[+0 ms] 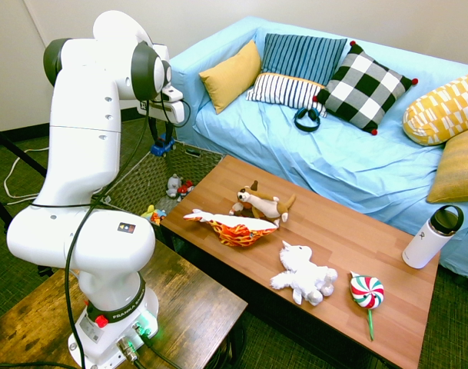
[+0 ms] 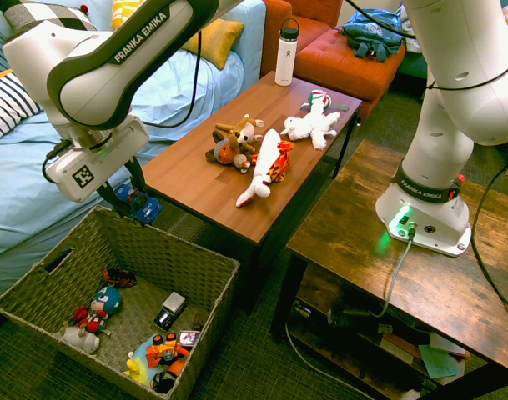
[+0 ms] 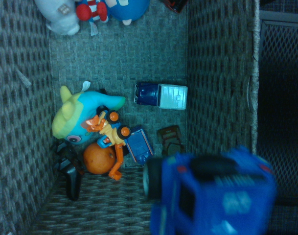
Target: Put the toy car in the basket
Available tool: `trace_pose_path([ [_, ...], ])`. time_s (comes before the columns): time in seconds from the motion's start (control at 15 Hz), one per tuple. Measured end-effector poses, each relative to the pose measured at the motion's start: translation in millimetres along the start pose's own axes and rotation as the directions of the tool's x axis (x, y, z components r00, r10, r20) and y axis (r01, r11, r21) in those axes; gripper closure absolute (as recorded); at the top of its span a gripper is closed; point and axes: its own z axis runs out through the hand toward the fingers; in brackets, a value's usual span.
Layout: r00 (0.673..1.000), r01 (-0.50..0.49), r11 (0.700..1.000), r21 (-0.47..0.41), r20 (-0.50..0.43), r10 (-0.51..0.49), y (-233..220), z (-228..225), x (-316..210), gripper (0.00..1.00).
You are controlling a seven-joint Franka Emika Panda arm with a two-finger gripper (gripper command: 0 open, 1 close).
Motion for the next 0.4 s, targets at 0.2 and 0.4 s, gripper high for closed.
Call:
trace_pose_path([
  [0.2,1.0,-0.013,1.0,0.019,0.022,0.012,20,-8,32,0.0],
  [0.4,0.997,-0.079,0.994,0.074,0.01,0.079,81,-31,102,0.0],
])
